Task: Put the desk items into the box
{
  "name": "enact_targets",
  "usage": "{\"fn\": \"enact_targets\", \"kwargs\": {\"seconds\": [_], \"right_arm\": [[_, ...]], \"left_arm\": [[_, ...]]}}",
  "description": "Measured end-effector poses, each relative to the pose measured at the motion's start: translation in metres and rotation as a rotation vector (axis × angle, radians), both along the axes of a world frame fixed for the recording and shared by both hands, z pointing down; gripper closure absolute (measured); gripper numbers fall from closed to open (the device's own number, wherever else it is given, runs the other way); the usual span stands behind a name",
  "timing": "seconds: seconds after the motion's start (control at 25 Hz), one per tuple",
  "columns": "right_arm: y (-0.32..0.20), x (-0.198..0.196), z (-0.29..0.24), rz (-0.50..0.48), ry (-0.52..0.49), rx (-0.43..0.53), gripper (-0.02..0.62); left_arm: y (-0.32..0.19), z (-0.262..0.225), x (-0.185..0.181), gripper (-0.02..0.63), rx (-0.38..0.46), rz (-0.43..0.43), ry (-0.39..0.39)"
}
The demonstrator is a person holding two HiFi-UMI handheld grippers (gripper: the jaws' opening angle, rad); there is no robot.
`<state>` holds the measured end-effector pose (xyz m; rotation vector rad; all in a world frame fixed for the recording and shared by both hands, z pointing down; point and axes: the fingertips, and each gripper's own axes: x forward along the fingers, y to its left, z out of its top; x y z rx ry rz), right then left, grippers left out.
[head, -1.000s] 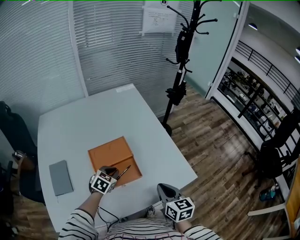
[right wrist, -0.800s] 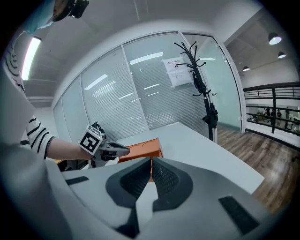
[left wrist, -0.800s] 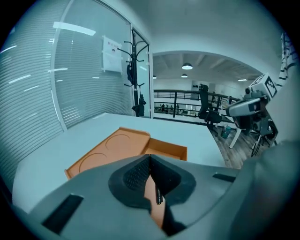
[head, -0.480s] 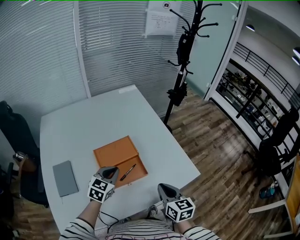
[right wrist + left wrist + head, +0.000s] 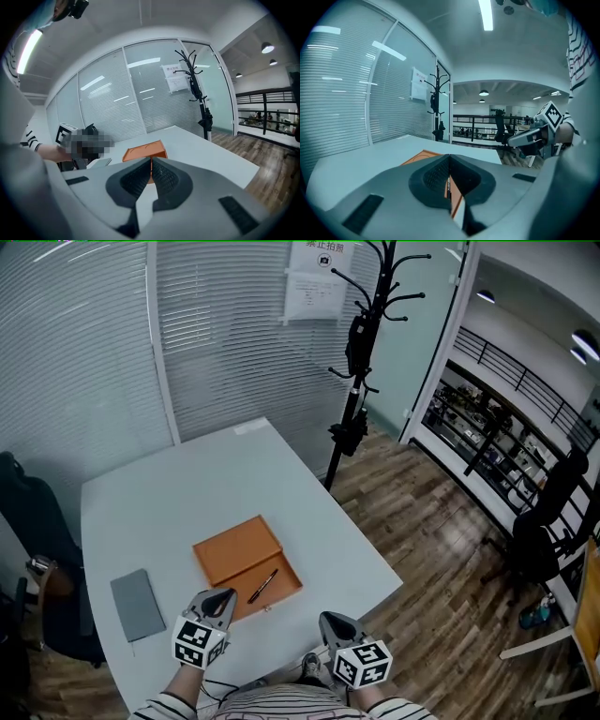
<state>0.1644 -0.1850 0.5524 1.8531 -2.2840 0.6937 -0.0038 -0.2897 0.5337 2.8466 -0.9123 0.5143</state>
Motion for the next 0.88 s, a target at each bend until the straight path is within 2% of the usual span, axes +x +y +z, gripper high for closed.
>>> {"fn": "enact_targets", "kwargs": {"seconds": [0.56, 0.88], "right_arm": [[0.014, -0.044, 0.006, -0.012, -0.012, 0.003, 0.569], [0.014, -0.054, 0.009, -0.037, 0.044, -0.01, 0.571]], "left_arm": [[0.051, 0.011, -0.036, 0.583, -0.033, 0.025, 0.036], [0.06, 0.007, -0.046, 0.583, -0.018, 0.009, 0.049]]}}
